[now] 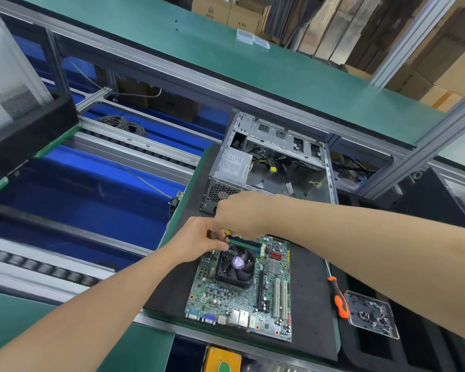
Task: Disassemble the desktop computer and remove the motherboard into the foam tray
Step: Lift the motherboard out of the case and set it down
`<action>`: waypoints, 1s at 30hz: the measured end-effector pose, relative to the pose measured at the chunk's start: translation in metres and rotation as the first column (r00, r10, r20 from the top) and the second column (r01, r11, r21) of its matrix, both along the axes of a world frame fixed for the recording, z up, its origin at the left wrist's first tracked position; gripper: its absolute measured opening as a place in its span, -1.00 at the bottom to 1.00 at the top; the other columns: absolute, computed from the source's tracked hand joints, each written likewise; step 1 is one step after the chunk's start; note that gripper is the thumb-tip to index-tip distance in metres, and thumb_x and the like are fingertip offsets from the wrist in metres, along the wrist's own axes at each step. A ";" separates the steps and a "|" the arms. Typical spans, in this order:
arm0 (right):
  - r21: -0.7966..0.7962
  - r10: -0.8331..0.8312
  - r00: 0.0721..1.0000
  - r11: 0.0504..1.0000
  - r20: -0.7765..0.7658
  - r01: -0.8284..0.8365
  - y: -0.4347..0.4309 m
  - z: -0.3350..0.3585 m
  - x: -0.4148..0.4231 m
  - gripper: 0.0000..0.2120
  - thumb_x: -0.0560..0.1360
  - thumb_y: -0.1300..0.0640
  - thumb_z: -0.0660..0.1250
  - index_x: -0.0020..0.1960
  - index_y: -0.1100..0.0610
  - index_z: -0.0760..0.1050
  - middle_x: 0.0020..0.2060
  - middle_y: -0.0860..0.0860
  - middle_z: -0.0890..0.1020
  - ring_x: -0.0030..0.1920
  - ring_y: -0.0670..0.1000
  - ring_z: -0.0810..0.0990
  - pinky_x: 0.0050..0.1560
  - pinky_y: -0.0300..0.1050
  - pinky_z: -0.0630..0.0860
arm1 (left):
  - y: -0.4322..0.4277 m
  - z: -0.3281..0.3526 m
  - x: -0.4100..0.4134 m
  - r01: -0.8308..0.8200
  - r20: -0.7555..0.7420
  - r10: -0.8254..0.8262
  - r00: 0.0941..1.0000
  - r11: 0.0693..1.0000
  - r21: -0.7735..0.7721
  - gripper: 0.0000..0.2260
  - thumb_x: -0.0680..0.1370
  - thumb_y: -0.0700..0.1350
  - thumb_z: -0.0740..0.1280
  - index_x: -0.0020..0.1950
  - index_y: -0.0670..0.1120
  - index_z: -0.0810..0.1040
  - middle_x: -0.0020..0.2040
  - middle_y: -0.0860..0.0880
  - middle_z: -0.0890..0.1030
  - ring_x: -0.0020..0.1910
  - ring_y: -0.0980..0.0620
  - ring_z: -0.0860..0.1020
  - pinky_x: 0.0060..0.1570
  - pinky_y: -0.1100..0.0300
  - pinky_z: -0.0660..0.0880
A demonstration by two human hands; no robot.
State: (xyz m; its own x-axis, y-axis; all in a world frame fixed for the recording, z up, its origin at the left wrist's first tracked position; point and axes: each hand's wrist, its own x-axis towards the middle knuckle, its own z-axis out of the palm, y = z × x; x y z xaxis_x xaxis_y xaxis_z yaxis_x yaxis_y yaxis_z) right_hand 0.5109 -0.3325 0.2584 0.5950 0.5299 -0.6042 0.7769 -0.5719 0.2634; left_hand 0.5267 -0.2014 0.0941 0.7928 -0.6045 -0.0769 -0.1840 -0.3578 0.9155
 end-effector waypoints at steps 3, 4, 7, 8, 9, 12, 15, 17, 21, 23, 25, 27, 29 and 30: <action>0.002 0.123 0.992 0.992 -0.001 -0.123 -0.008 -0.001 -0.001 -0.70 0.53 0.29 0.31 0.21 0.04 0.53 -0.10 0.05 0.59 -0.12 0.15 0.59 -0.32 -0.08 0.38 | 0.002 0.008 0.003 0.097 -0.029 -0.098 0.995 0.995 -0.034 -0.89 0.49 -0.10 0.57 -0.07 0.10 0.73 -0.11 0.06 0.74 -0.09 0.04 0.67 0.03 0.11 0.59; 0.012 0.131 0.991 0.991 0.007 -0.131 -0.010 -0.002 -0.002 -0.72 0.52 0.27 0.32 0.19 0.04 0.55 -0.11 0.04 0.60 -0.12 0.14 0.59 -0.32 -0.11 0.35 | 0.002 0.011 0.004 0.118 -0.069 -0.124 0.990 0.989 -0.092 -0.90 0.52 -0.15 0.54 0.00 0.03 0.75 -0.07 0.05 0.75 -0.04 0.06 0.68 0.07 0.15 0.59; 0.096 0.047 0.999 0.994 0.028 -0.049 -0.012 -0.002 -0.003 -0.84 0.51 0.17 0.37 0.09 0.07 0.59 -0.31 -0.05 0.44 -0.32 0.06 0.48 -0.41 -0.20 0.17 | 0.000 0.022 0.005 0.133 -0.132 -0.158 0.979 0.975 -0.179 -0.81 0.56 -0.25 0.48 -0.07 0.06 0.77 -0.07 -0.03 0.76 0.05 0.04 0.71 0.16 0.19 0.56; 0.129 -0.010 1.000 0.992 0.019 0.008 -0.013 -0.001 -0.002 -0.87 0.51 0.14 0.38 0.06 0.07 0.59 -0.36 -0.07 0.40 -0.37 0.01 0.43 -0.44 -0.20 0.18 | -0.001 0.024 0.006 0.155 -0.118 -0.176 0.977 0.973 -0.169 -0.76 0.56 -0.25 0.48 -0.12 0.11 0.77 -0.09 -0.01 0.77 0.03 0.06 0.71 0.15 0.23 0.54; 0.144 -0.083 0.996 0.986 0.013 0.080 -0.013 -0.001 -0.002 -0.89 0.51 0.10 0.39 0.02 0.07 0.60 -0.38 -0.08 0.40 -0.38 -0.01 0.43 -0.44 -0.20 0.22 | -0.003 0.025 0.007 0.172 -0.099 -0.187 0.977 0.974 -0.146 -0.76 0.56 -0.23 0.48 -0.13 0.13 0.76 -0.11 0.01 0.76 0.02 0.07 0.70 0.15 0.23 0.54; 0.166 -0.424 0.905 0.892 -0.014 0.421 -0.008 0.002 0.000 -0.69 0.55 -0.13 0.35 -0.18 0.11 0.58 -0.42 -0.04 0.58 -0.39 0.01 0.56 -0.46 -0.22 0.37 | -0.006 0.023 0.010 0.169 -0.106 -0.185 0.977 0.975 -0.142 -0.79 0.56 -0.20 0.48 -0.14 0.11 0.77 -0.10 -0.02 0.76 0.00 0.03 0.71 0.17 0.13 0.57; 0.045 -0.810 0.548 0.552 -0.210 0.833 -0.003 0.003 0.008 -0.54 0.66 -0.08 0.20 -0.22 0.24 0.54 -0.46 0.08 0.65 -0.53 0.04 0.52 -0.52 -0.24 0.42 | -0.006 0.020 0.009 0.157 -0.142 -0.183 0.973 0.972 -0.177 -0.75 0.56 -0.27 0.47 -0.07 0.11 0.77 -0.09 -0.05 0.76 0.00 0.00 0.72 0.12 0.18 0.56; -0.072 -0.866 0.422 0.455 -0.269 0.887 -0.001 0.003 0.012 -0.60 0.70 0.03 0.14 -0.14 0.28 0.53 -0.37 0.11 0.63 -0.51 0.04 0.42 -0.52 -0.22 0.37 | -0.007 0.018 0.009 0.148 -0.146 -0.175 0.974 0.973 -0.179 -0.83 0.55 -0.25 0.49 0.02 0.01 0.77 -0.07 -0.04 0.77 0.03 -0.01 0.72 0.20 0.06 0.57; -0.023 -0.832 0.500 0.520 -0.239 0.854 -0.005 0.009 0.012 -0.65 0.67 0.02 0.24 -0.12 0.23 0.60 -0.37 0.06 0.64 -0.45 0.06 0.48 -0.43 -0.18 0.49 | -0.010 0.020 0.009 0.102 -0.155 -0.139 0.978 0.970 -0.223 -0.85 0.53 -0.23 0.51 0.09 -0.18 0.73 -0.04 -0.12 0.76 0.07 -0.19 0.70 0.26 -0.14 0.56; 0.001 -0.807 0.559 0.569 -0.193 0.822 -0.011 0.017 0.011 -0.68 0.62 0.02 0.29 -0.18 0.21 0.62 -0.43 0.03 0.63 -0.43 0.07 0.52 -0.34 -0.14 0.54 | -0.012 0.024 0.007 0.122 -0.142 -0.151 0.978 0.973 -0.198 -0.80 0.54 -0.18 0.51 0.16 -0.09 0.71 0.03 -0.07 0.75 0.10 -0.11 0.68 0.21 -0.06 0.58; -0.026 -0.799 0.581 0.591 -0.159 0.806 -0.020 0.023 0.007 -0.70 0.58 0.02 0.33 -0.25 0.16 0.60 -0.46 0.00 0.60 -0.49 0.04 0.49 -0.36 -0.17 0.50 | -0.015 0.028 0.002 0.231 -0.027 -0.232 0.972 0.972 -0.034 -0.77 0.54 -0.02 0.52 0.18 0.15 0.67 0.08 0.19 0.71 0.10 0.25 0.62 0.14 0.18 0.50; -0.059 -0.781 0.615 0.622 -0.109 0.781 -0.030 0.027 -0.002 -0.73 0.54 0.01 0.38 -0.28 0.12 0.61 -0.48 -0.04 0.60 -0.55 0.00 0.48 -0.40 -0.21 0.48 | -0.024 0.031 -0.007 0.327 0.127 -0.366 0.922 0.911 0.250 -0.55 0.43 0.26 0.50 0.29 0.22 0.55 0.22 0.31 0.59 0.20 0.36 0.50 0.21 0.25 0.40; -0.069 -0.766 0.638 0.643 -0.080 0.763 -0.042 0.028 -0.013 -0.76 0.51 0.02 0.39 -0.28 0.11 0.62 -0.49 -0.05 0.60 -0.56 -0.02 0.49 -0.44 -0.24 0.49 | -0.035 0.025 -0.018 0.350 0.206 -0.563 0.801 0.718 0.601 -0.09 0.24 0.52 0.42 0.47 0.09 0.38 0.35 0.16 0.47 0.32 0.14 0.44 0.30 0.10 0.41; -0.069 -0.766 0.638 0.643 -0.077 0.763 -0.049 0.028 -0.019 -0.76 0.50 0.04 0.38 -0.29 0.11 0.61 -0.52 -0.05 0.58 -0.60 -0.03 0.48 -0.45 -0.25 0.47 | -0.042 0.021 -0.023 0.321 0.201 -0.627 0.752 0.616 0.720 0.04 0.18 0.55 0.42 0.50 0.00 0.30 0.38 0.08 0.43 0.33 0.03 0.43 0.31 0.03 0.44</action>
State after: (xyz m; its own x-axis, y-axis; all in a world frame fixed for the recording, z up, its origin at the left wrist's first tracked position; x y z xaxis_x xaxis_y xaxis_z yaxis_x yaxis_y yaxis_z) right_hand 0.4923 -0.3816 0.2865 0.7225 -0.1065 -0.6831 0.0864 -0.9664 0.2421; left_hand 0.5039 -0.2431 0.1148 0.4470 -0.8327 -0.3268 -0.7798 -0.5417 0.3137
